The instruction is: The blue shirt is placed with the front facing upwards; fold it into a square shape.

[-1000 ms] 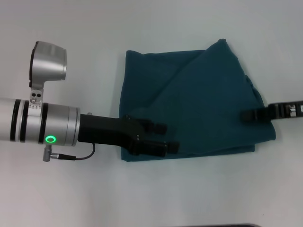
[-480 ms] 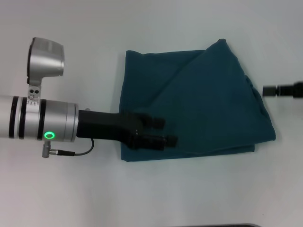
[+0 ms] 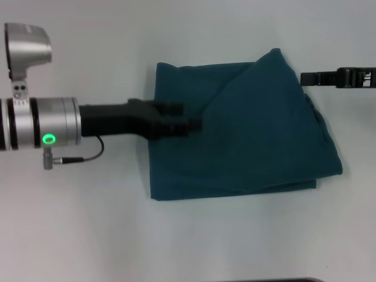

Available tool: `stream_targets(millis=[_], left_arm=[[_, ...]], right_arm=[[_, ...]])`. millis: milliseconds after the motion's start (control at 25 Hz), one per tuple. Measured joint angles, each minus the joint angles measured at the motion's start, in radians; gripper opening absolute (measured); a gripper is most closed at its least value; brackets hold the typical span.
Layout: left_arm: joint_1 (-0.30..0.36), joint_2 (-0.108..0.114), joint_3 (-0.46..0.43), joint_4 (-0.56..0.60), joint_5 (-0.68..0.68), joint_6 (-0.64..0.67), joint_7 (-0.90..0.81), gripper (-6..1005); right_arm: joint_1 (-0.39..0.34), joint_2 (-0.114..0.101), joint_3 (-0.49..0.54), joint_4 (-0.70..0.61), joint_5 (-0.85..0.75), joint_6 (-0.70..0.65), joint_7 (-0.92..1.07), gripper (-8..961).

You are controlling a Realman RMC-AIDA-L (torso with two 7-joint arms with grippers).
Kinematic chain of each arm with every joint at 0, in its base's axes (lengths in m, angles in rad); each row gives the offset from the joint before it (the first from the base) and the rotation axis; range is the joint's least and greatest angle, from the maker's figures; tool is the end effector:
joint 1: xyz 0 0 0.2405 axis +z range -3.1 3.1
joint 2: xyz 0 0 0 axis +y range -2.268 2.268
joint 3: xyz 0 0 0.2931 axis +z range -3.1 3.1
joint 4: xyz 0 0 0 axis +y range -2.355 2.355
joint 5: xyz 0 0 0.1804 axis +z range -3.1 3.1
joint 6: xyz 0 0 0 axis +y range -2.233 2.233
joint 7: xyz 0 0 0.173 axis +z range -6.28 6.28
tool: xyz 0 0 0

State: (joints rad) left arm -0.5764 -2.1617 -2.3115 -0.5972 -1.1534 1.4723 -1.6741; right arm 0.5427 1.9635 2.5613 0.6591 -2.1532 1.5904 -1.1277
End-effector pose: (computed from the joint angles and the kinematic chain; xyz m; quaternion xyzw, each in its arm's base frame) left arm -0.2283 0.3220 -0.1022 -0.9077 -0.3444 -0.2375 0.0317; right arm 0.3000 0.3433 0.0050 -0.8341 0.4999 0.2110 0.0996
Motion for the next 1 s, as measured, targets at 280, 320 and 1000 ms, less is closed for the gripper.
stream_targets(millis=[280, 320, 1000], left_arm=[[-0.002, 0.002, -0.055, 0.0, -0.018, -0.096, -0.02, 773], [-0.005, 0.003, -0.055, 0.0, -0.018, -0.112, -0.03, 773], [-0.053, 0.026, -0.017, -0.001, 0.098, -0.318, -0.267, 775]], right_arm=[[-0.004, -0.007, 0.017, 0.004, 0.006, -0.019, 0.005, 42], [-0.004, -0.007, 0.019, 0.004, 0.006, -0.019, 0.005, 42], [-0.014, -0.016, 0.046, 0.042, 0.007, 0.005, 0.053, 397]])
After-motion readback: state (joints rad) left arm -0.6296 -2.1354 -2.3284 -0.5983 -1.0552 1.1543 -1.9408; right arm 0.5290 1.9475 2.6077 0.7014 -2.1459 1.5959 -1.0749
